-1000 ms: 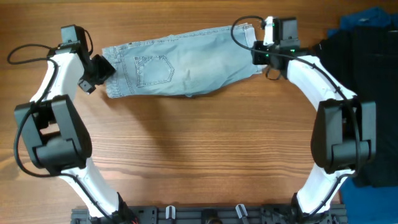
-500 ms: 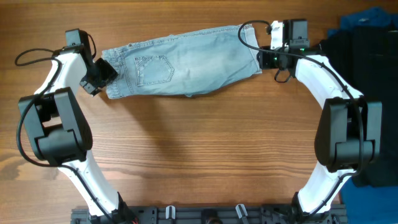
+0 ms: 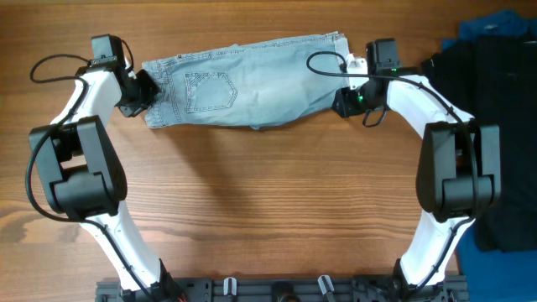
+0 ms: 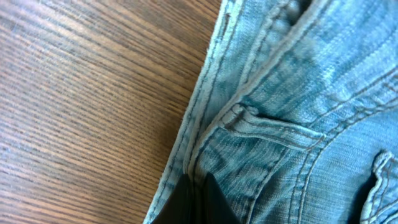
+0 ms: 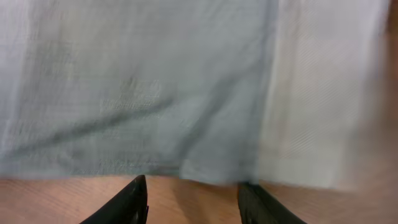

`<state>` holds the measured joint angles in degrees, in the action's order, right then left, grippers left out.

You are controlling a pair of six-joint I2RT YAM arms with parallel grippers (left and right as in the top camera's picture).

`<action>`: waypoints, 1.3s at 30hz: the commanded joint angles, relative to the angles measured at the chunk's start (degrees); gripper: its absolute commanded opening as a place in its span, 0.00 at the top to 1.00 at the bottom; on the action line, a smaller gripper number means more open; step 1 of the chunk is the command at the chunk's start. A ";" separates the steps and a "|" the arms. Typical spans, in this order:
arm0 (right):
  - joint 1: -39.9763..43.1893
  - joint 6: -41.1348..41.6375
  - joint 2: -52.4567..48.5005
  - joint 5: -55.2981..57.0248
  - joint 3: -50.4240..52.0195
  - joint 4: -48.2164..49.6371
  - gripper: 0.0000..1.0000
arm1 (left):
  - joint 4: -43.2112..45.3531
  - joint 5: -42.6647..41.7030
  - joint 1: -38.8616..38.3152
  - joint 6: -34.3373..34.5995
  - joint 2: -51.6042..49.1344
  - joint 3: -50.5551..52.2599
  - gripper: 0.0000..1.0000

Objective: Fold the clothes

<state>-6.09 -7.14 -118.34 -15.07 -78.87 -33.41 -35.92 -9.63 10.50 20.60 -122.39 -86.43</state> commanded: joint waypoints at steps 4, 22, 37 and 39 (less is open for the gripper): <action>-5.68 8.41 -1.57 -5.53 0.59 -3.98 0.54 | 0.61 3.28 1.31 -7.52 -2.23 -5.70 0.94; 8.52 26.80 4.98 -7.87 1.05 2.91 0.23 | -6.99 3.26 -1.16 -8.20 7.21 -12.90 0.03; 2.49 31.71 -6.62 -16.90 1.36 15.04 0.34 | -7.43 3.26 -3.19 -8.15 7.21 -12.90 0.00; 2.27 31.69 -6.62 -16.87 1.36 15.91 0.46 | -7.41 3.23 -3.48 -7.54 7.21 -12.90 0.02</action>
<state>-2.44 23.88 -122.06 -31.48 -78.15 -17.89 -43.35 -6.72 7.75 12.71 -115.81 -98.76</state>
